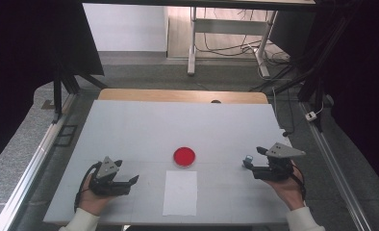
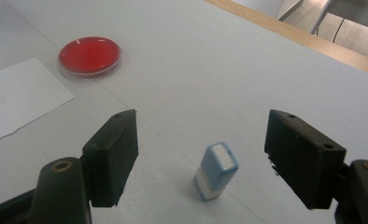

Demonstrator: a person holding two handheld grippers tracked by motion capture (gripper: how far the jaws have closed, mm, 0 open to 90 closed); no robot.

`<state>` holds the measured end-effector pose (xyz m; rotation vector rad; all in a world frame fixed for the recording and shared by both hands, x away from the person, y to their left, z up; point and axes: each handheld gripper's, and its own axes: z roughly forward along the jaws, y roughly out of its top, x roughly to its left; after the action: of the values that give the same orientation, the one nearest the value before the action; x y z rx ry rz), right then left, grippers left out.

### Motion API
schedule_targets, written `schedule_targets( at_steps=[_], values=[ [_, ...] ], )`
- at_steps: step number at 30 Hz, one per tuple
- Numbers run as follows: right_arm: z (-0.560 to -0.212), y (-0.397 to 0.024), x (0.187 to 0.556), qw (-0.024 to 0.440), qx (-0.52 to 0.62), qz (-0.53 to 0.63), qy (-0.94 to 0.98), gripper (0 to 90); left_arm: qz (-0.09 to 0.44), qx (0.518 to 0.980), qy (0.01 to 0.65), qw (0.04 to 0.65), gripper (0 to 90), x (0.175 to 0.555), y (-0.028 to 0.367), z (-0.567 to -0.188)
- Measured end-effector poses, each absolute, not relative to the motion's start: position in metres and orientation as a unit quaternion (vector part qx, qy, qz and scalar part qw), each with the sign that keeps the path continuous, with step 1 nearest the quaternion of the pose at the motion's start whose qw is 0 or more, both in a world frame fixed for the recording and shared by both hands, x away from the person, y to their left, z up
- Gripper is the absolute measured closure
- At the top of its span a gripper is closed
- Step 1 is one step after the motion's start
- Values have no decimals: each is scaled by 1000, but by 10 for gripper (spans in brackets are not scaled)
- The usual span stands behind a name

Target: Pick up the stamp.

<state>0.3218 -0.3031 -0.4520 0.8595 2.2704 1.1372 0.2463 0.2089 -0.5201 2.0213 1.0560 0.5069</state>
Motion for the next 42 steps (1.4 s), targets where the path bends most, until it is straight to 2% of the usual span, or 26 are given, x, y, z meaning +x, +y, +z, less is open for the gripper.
schedule_targets(
  at_steps=[13,29,33,38,42],
  values=[
    [-430,-310,361,192,332,388,838,260,199,796,417,390,170,247,210,-521],
    [-454,-310,369,152,306,350,872,305,201,799,413,388,174,246,209,-521],
    [-457,-308,369,152,304,347,874,332,200,798,414,388,174,247,209,-521],
    [-462,-307,367,171,292,346,875,422,201,800,413,386,175,247,209,-522],
    [-464,-308,368,160,291,345,878,462,202,801,413,384,175,247,208,-522]
  ],
)
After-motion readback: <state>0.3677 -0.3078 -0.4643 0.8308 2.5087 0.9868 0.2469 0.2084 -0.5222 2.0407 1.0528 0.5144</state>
